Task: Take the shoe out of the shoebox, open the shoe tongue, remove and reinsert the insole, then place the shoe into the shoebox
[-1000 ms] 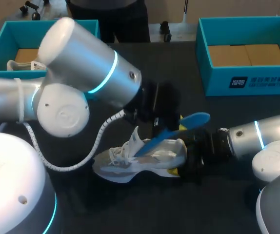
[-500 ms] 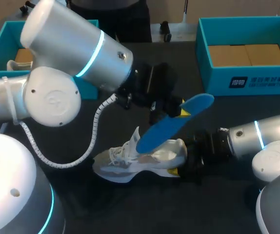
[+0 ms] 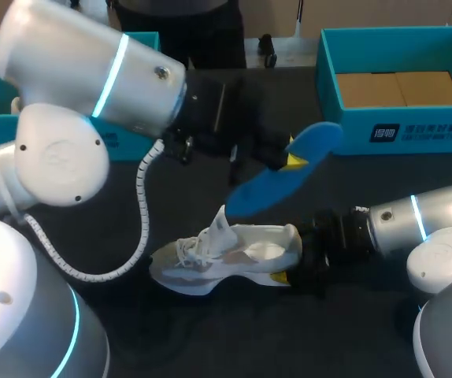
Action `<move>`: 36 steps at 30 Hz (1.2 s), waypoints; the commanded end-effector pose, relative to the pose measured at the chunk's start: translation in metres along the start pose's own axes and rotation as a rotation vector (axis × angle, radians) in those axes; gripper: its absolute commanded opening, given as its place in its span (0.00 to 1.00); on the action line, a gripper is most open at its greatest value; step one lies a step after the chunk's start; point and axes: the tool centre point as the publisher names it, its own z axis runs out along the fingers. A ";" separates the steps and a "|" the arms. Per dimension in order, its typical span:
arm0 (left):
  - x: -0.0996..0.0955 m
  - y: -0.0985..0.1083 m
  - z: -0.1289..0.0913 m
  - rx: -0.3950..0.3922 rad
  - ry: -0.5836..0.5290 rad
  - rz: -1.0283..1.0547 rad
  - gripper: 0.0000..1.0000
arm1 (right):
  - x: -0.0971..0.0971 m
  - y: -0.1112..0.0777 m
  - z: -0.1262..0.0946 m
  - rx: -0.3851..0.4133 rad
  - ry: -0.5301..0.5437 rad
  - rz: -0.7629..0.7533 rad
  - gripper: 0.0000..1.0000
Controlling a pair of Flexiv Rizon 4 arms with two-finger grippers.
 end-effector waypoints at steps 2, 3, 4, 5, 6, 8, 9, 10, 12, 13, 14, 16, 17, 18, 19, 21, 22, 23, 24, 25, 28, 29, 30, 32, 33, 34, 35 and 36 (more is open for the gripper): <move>0.005 -0.008 -0.022 0.090 0.023 0.018 0.00 | -0.001 -0.002 0.003 0.003 -0.002 0.000 0.00; 0.005 -0.011 -0.025 0.107 0.031 0.022 0.00 | -0.001 -0.002 0.003 0.003 -0.002 0.000 0.00; 0.006 -0.014 -0.028 0.126 0.037 0.022 0.00 | -0.001 -0.002 0.003 0.003 -0.002 0.000 0.00; 0.006 -0.016 -0.031 0.143 0.049 0.026 0.00 | -0.001 -0.002 0.003 0.003 -0.002 0.000 0.00; 0.006 -0.017 -0.032 0.157 0.063 0.029 0.00 | -0.001 -0.002 0.003 0.003 -0.002 0.000 0.00; 0.007 -0.018 -0.033 0.165 0.075 0.040 0.00 | -0.001 -0.002 0.003 0.003 -0.002 0.000 0.00; 0.007 -0.018 -0.033 0.165 0.075 0.040 0.00 | -0.001 -0.002 0.003 0.003 -0.002 0.000 0.00; 0.007 -0.018 -0.033 0.165 0.075 0.040 0.00 | -0.001 -0.002 0.003 0.003 -0.002 0.000 0.00; 0.007 -0.018 -0.033 0.165 0.075 0.040 0.00 | -0.001 -0.002 0.003 0.003 -0.002 0.000 0.00; 0.007 -0.018 -0.033 0.165 0.075 0.040 0.00 | -0.001 -0.002 0.003 0.003 -0.002 0.000 0.00; 0.007 -0.018 -0.033 0.165 0.075 0.040 0.00 | -0.001 -0.002 0.003 0.003 -0.002 0.000 0.00; 0.007 -0.018 -0.033 0.165 0.075 0.040 0.00 | -0.001 -0.002 0.003 0.003 -0.002 0.000 0.00; 0.007 -0.018 -0.033 0.165 0.075 0.040 0.00 | -0.001 -0.002 0.003 0.003 -0.002 0.000 0.00; 0.007 -0.018 -0.033 0.165 0.075 0.040 0.00 | -0.001 -0.002 0.003 0.003 -0.002 0.000 0.00; 0.007 -0.018 -0.033 0.165 0.075 0.040 0.00 | -0.001 -0.002 0.003 0.003 -0.002 0.000 0.00; 0.007 -0.018 -0.033 0.165 0.075 0.040 0.00 | -0.001 -0.002 0.003 0.003 -0.002 0.000 0.00; 0.007 -0.018 -0.033 0.165 0.075 0.040 0.00 | -0.001 -0.002 0.003 0.003 -0.002 0.000 0.00; 0.007 -0.018 -0.033 0.165 0.075 0.040 0.00 | -0.001 -0.002 0.003 0.003 -0.002 0.000 0.00; 0.007 -0.018 -0.033 0.165 0.075 0.040 0.00 | -0.001 -0.002 0.003 0.003 -0.002 0.000 0.00; 0.007 -0.018 -0.033 0.165 0.075 0.040 0.00 | -0.001 -0.002 0.003 0.003 -0.002 0.000 0.00; 0.009 -0.021 -0.039 0.179 0.082 -0.010 0.00 | -0.001 -0.002 0.003 0.003 -0.002 0.000 0.00; 0.011 -0.023 -0.041 0.182 0.100 -0.041 0.00 | -0.001 -0.002 0.003 0.003 -0.002 0.000 0.00; 0.012 -0.025 -0.044 0.190 0.096 -0.051 0.00 | -0.001 -0.002 0.003 0.003 -0.002 0.000 0.00; 0.015 -0.028 -0.050 0.185 0.116 -0.084 0.00 | -0.001 -0.002 0.003 0.003 -0.002 0.000 0.00; 0.015 -0.031 -0.052 0.197 0.117 -0.099 0.00 | -0.001 -0.002 0.003 0.003 -0.002 0.000 0.00; 0.015 -0.033 -0.054 0.198 0.127 -0.121 0.00 | -0.001 -0.002 0.003 0.003 -0.002 0.000 0.00; 0.016 -0.036 -0.057 0.208 0.136 -0.142 0.00 | -0.001 -0.002 0.003 0.003 -0.002 0.000 0.00; 0.015 -0.039 -0.059 0.223 0.136 -0.158 0.00 | -0.001 -0.002 0.003 0.003 -0.002 0.000 0.00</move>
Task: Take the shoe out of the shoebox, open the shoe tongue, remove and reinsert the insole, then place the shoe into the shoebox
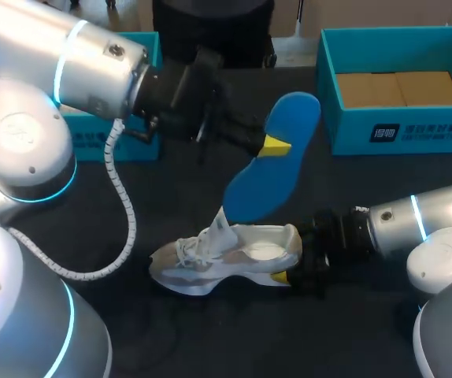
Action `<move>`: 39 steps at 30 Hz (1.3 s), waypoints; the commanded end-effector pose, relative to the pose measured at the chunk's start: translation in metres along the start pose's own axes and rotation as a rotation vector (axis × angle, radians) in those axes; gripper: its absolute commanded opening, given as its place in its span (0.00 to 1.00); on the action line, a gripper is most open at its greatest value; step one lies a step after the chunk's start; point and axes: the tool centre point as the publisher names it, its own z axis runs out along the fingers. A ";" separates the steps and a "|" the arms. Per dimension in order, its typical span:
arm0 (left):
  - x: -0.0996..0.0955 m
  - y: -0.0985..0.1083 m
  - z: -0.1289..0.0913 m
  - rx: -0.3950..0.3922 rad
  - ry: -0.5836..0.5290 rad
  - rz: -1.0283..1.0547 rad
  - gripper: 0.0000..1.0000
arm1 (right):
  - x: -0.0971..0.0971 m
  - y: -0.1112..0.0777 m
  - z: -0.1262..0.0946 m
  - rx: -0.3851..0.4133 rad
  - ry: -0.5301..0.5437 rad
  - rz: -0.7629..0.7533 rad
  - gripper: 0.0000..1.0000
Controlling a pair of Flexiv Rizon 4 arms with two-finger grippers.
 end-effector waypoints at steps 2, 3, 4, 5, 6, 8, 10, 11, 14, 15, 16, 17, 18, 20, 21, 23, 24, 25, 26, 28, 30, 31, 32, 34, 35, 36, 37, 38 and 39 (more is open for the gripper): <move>0.007 -0.014 -0.015 0.034 0.012 -0.064 0.00 | -0.001 -0.002 0.003 0.003 -0.002 0.000 0.00; 0.009 -0.017 -0.016 0.052 0.014 -0.083 0.00 | -0.001 -0.002 0.003 0.003 -0.002 0.000 0.00; 0.010 -0.020 -0.017 0.059 0.022 -0.099 0.00 | -0.001 -0.002 0.003 0.003 -0.002 0.000 0.00; 0.012 -0.024 -0.018 0.079 0.027 -0.112 0.00 | -0.001 -0.002 0.003 0.003 -0.002 0.000 0.00; 0.014 -0.027 -0.018 0.097 0.030 -0.132 0.00 | -0.001 -0.002 0.003 0.003 -0.002 0.000 0.00; 0.017 -0.032 -0.018 0.107 0.032 -0.150 0.00 | -0.001 -0.002 0.003 0.003 -0.002 0.000 0.00; 0.020 -0.037 -0.018 0.120 0.034 -0.188 0.00 | -0.001 -0.002 0.003 0.003 -0.002 0.000 0.00; 0.022 -0.040 -0.018 0.123 0.033 -0.201 0.00 | -0.001 -0.002 0.003 0.003 -0.002 0.000 0.00; 0.025 -0.047 -0.021 0.145 0.013 -0.261 0.00 | -0.001 -0.002 0.003 0.003 -0.002 0.000 0.00; 0.026 -0.050 -0.023 0.154 0.002 -0.278 0.00 | -0.001 -0.002 0.003 0.003 -0.002 0.000 0.00; 0.027 -0.053 -0.024 0.166 -0.012 -0.299 0.00 | -0.001 -0.002 0.003 0.003 -0.002 0.000 0.00; 0.028 -0.057 -0.026 0.182 -0.015 -0.322 0.00 | -0.001 -0.002 0.003 0.003 -0.002 0.000 0.00; 0.029 -0.060 -0.027 0.196 -0.020 -0.334 0.00 | -0.001 -0.002 0.003 0.003 -0.002 0.000 0.00; 0.030 -0.065 -0.029 0.215 -0.017 -0.352 0.00 | -0.001 -0.002 0.003 0.003 -0.002 0.000 0.00; 0.031 -0.068 -0.030 0.236 -0.004 -0.371 0.00 | -0.001 -0.002 0.003 0.003 -0.002 0.000 0.00; 0.032 -0.072 -0.032 0.262 0.012 -0.403 0.00 | -0.001 -0.002 0.003 0.003 -0.002 0.000 0.00; 0.033 -0.074 -0.032 0.273 0.017 -0.414 0.00 | -0.001 -0.002 0.003 0.003 -0.002 0.000 0.00; 0.033 -0.075 -0.033 0.278 0.021 -0.422 0.00 | -0.001 -0.002 0.003 0.003 -0.002 0.000 0.00; 0.034 -0.077 -0.034 0.293 0.028 -0.445 0.00 | -0.001 -0.002 0.003 0.003 -0.002 0.000 0.00; 0.035 -0.079 -0.035 0.306 0.043 -0.477 0.00 | -0.001 -0.002 0.003 0.003 -0.002 0.000 0.00; 0.036 -0.081 -0.036 0.314 0.052 -0.514 0.00 | -0.001 -0.002 0.003 0.003 -0.002 0.000 0.00; 0.036 -0.082 -0.037 0.320 0.058 -0.525 0.00 | -0.001 -0.002 0.003 0.003 -0.002 0.000 0.00; 0.037 -0.083 -0.038 0.325 0.063 -0.542 0.00 | -0.001 -0.002 0.003 0.003 -0.002 0.000 0.00; 0.039 -0.087 -0.041 0.339 0.079 -0.572 0.00 | -0.001 -0.002 0.003 0.003 -0.002 0.000 0.00; 0.040 -0.088 -0.042 0.347 0.090 -0.587 0.00 | -0.001 -0.002 0.003 0.003 -0.002 0.000 0.00; 0.041 -0.090 -0.042 0.353 0.102 -0.599 0.00 | -0.001 -0.002 0.003 0.003 -0.002 0.000 0.00; 0.042 -0.092 -0.043 0.354 0.107 -0.611 0.00 | -0.001 -0.002 0.003 0.003 -0.002 0.000 0.00; 0.043 -0.094 -0.043 0.354 0.118 -0.625 0.00 | -0.001 -0.002 0.003 0.003 -0.002 0.000 0.00; 0.045 -0.096 -0.044 0.348 0.123 -0.633 0.00 | -0.001 -0.002 0.003 0.003 -0.002 0.000 0.00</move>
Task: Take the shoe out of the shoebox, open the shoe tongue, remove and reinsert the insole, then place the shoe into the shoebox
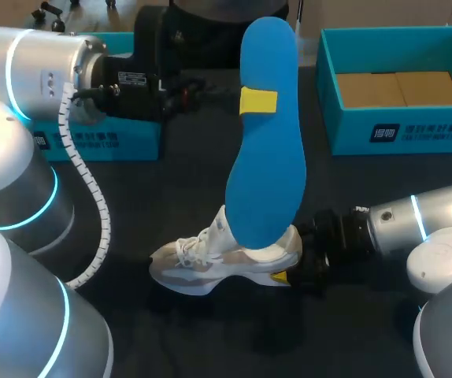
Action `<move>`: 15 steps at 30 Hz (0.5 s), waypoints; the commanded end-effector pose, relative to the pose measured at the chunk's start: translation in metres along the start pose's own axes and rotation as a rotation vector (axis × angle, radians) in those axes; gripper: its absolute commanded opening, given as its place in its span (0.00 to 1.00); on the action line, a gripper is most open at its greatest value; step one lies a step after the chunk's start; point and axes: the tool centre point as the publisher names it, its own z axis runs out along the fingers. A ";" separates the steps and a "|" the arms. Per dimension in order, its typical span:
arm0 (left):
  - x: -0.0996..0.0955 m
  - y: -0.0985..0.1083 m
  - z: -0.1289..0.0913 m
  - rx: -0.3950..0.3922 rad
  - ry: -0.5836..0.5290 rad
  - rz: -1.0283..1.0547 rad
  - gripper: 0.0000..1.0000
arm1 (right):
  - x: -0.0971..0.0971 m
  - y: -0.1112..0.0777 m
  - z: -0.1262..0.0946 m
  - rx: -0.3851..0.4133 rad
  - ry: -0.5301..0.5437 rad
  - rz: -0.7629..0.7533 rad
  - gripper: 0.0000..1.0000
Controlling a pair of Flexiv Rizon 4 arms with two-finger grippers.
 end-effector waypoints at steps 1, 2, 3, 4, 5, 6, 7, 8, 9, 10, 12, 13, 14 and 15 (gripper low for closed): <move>0.007 -0.002 -0.001 -0.008 0.008 -0.032 0.00 | -0.001 -0.002 0.003 0.003 -0.001 0.000 0.00; 0.009 -0.002 0.000 -0.006 0.014 -0.049 0.00 | -0.001 -0.002 0.003 0.003 -0.001 0.000 0.00; 0.011 -0.003 0.000 -0.002 0.023 -0.064 0.00 | -0.001 -0.002 0.003 0.003 -0.001 0.000 0.00; 0.013 -0.004 0.001 0.000 0.033 -0.083 0.00 | -0.001 -0.002 0.003 0.003 -0.001 0.000 0.00; 0.016 -0.005 0.001 0.006 0.054 -0.110 0.00 | -0.001 -0.002 0.003 0.003 -0.001 0.000 0.00; 0.018 -0.005 0.003 0.002 0.069 -0.126 0.00 | -0.001 -0.002 0.003 0.003 -0.001 0.000 0.00; 0.020 -0.005 0.003 0.002 0.064 -0.123 0.00 | -0.001 -0.002 0.003 0.003 -0.001 0.000 0.00; 0.021 -0.005 0.004 0.002 0.061 -0.120 0.00 | -0.001 -0.002 0.003 0.003 -0.001 0.000 0.00; 0.023 -0.006 0.004 0.001 0.059 -0.120 0.00 | -0.001 -0.002 0.003 0.003 -0.001 0.000 0.00; 0.025 -0.007 0.004 0.004 0.055 -0.122 0.00 | -0.001 -0.002 0.003 0.003 -0.001 0.000 0.00; 0.027 -0.008 0.005 0.012 0.035 -0.108 0.00 | -0.001 -0.002 0.003 0.003 -0.001 0.000 0.00; 0.028 -0.009 0.006 0.020 0.025 -0.103 0.00 | -0.001 -0.002 0.003 0.003 -0.001 0.000 0.00; 0.030 -0.010 0.006 0.033 0.021 -0.098 0.00 | -0.001 -0.002 0.003 0.003 -0.001 0.000 0.00; 0.032 -0.010 0.007 0.042 0.012 -0.091 0.00 | -0.001 -0.002 0.003 0.003 -0.001 0.000 0.00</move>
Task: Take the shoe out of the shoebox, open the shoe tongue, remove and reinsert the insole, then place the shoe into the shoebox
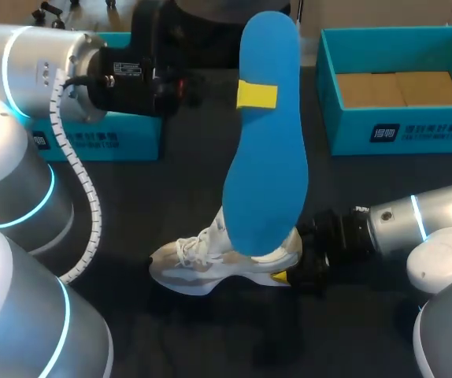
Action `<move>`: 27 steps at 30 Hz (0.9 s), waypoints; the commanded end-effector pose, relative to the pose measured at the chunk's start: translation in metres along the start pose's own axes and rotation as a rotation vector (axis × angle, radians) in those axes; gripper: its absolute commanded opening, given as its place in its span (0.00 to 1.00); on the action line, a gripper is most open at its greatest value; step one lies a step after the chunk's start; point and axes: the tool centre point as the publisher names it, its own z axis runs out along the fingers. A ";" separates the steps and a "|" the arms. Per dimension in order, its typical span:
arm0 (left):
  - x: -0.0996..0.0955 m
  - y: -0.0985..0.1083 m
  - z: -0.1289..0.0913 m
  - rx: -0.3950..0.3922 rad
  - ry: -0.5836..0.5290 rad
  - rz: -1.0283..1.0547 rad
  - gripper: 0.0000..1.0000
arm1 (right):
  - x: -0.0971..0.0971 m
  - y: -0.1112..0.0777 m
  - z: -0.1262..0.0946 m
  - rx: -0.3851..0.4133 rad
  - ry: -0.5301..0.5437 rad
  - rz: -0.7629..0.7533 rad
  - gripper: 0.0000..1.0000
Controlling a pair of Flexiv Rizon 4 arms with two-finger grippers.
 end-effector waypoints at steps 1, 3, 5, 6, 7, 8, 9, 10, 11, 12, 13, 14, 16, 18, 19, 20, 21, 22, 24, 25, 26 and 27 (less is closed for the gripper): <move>0.012 0.002 0.005 0.038 -0.029 0.012 0.00 | -0.001 -0.002 0.003 0.003 -0.001 0.000 0.00; 0.015 0.004 0.005 0.069 -0.032 0.011 0.00 | -0.001 -0.002 0.003 0.003 -0.001 0.000 0.00; 0.017 0.005 0.005 0.090 -0.041 0.016 0.00 | -0.001 -0.002 0.003 0.003 -0.001 0.000 0.00; 0.018 0.006 0.004 0.092 -0.046 0.015 0.00 | -0.001 -0.002 0.003 0.003 -0.001 0.000 0.00; 0.018 0.007 0.002 0.098 -0.046 0.011 0.00 | -0.001 -0.002 0.003 0.003 -0.001 0.000 0.00; 0.018 0.008 0.001 0.106 -0.052 0.009 0.00 | -0.001 -0.002 0.003 0.003 -0.001 0.000 0.00; 0.018 0.009 -0.001 0.109 -0.053 0.005 0.00 | -0.001 -0.002 0.003 0.003 -0.001 0.000 0.00; 0.018 0.011 -0.002 0.111 -0.054 0.000 0.00 | -0.001 -0.002 0.003 0.003 -0.001 0.000 0.00; 0.017 0.013 -0.002 0.107 -0.055 -0.004 0.00 | -0.001 -0.002 0.003 0.003 -0.001 0.000 0.00; 0.017 0.014 -0.003 0.106 -0.054 -0.007 0.00 | -0.001 -0.002 0.003 0.003 -0.001 0.000 0.00; 0.017 0.014 -0.003 0.108 -0.055 -0.009 0.00 | -0.001 -0.002 0.003 0.003 -0.001 0.000 0.00; 0.018 0.015 -0.004 0.108 -0.054 -0.010 0.00 | -0.001 -0.002 0.003 0.003 -0.001 0.000 0.00; 0.019 0.016 -0.004 0.110 -0.049 -0.015 0.00 | -0.001 -0.002 0.003 0.003 -0.001 0.000 0.00; 0.020 0.017 -0.003 0.109 -0.043 -0.017 0.00 | -0.001 -0.002 0.003 0.003 -0.001 0.000 0.00; 0.021 0.018 -0.003 0.108 -0.042 -0.016 0.00 | -0.001 -0.002 0.003 0.003 -0.001 0.000 0.00; 0.021 0.018 -0.003 0.108 -0.042 -0.015 0.00 | -0.001 -0.002 0.003 0.003 -0.001 0.000 0.00; 0.021 0.018 -0.003 0.110 -0.041 -0.013 0.00 | -0.001 -0.002 0.003 0.003 -0.001 0.000 0.00; 0.021 0.018 -0.003 0.110 -0.041 -0.013 0.00 | -0.001 -0.002 0.003 0.003 -0.001 0.000 0.00; 0.021 0.018 -0.003 0.110 -0.041 -0.013 0.00 | -0.001 -0.002 0.003 0.003 -0.001 0.000 0.00; 0.021 0.018 -0.003 0.110 -0.041 -0.013 0.00 | -0.001 -0.002 0.003 0.003 -0.001 0.000 0.00; 0.021 0.018 -0.003 0.110 -0.041 -0.013 0.00 | -0.001 -0.002 0.003 0.003 -0.001 0.000 0.00; 0.021 0.018 -0.003 0.110 -0.041 -0.013 0.00 | -0.001 -0.002 0.003 0.003 -0.001 0.000 0.00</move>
